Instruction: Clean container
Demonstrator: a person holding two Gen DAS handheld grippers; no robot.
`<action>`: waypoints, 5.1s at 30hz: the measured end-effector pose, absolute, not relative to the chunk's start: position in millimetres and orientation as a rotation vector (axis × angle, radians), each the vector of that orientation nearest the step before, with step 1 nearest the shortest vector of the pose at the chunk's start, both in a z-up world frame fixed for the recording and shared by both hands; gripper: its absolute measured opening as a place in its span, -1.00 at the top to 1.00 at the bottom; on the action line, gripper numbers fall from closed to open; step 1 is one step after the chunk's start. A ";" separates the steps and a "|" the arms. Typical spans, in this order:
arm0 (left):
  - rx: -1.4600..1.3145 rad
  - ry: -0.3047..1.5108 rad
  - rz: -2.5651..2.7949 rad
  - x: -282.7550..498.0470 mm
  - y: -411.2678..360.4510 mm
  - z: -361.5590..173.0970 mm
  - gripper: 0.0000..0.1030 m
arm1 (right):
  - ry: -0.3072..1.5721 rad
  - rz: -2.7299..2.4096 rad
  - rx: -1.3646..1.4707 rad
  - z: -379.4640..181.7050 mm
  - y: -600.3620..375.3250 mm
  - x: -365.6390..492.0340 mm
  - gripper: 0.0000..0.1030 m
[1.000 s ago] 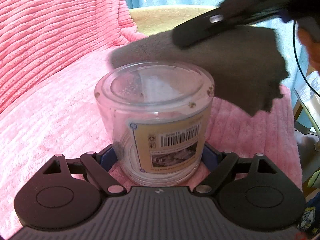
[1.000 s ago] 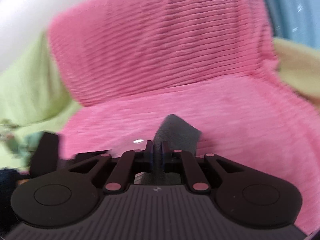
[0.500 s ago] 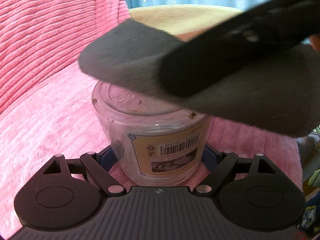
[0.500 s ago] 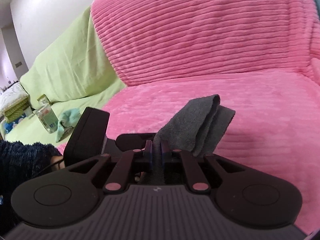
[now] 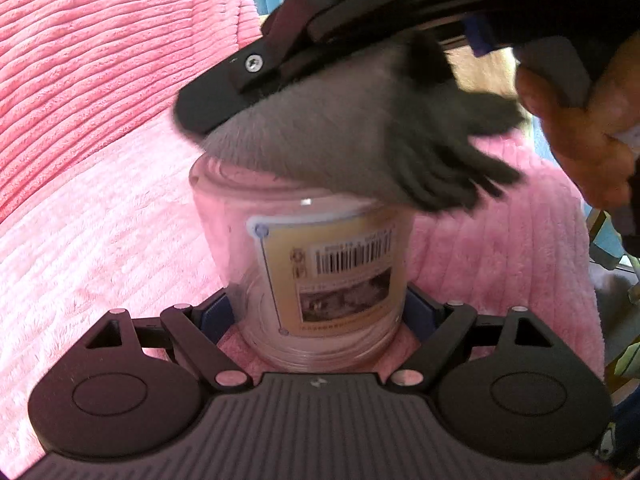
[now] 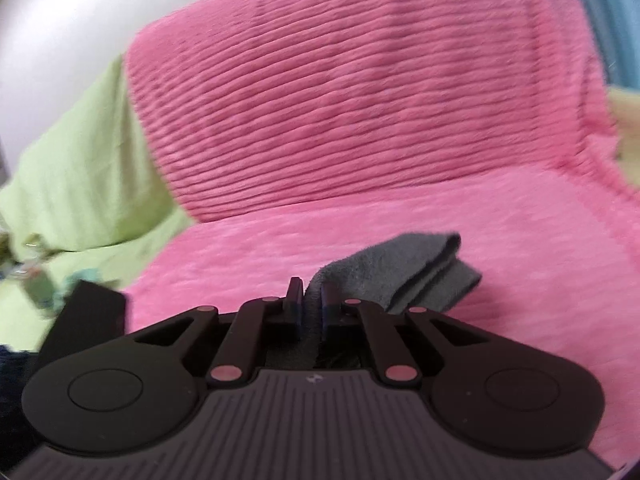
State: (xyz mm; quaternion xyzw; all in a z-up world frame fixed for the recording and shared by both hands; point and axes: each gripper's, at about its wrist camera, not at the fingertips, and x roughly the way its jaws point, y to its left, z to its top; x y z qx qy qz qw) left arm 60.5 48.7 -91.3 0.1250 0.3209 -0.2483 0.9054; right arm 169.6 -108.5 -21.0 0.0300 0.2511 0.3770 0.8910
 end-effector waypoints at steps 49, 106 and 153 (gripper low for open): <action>0.200 0.736 -0.373 46.9 32.6 -55.8 -0.61 | 0.584 0.344 0.224 -9.2 -191.1 105.5 0.77; 0.173 0.694 -0.398 125.3 15.7 -36.8 -0.59 | 0.592 0.353 0.192 -15.5 -189.3 127.0 0.77; 0.121 0.719 -0.214 48.9 -0.4 -17.4 -0.99 | 0.700 0.234 0.380 -3.2 -201.1 47.9 0.72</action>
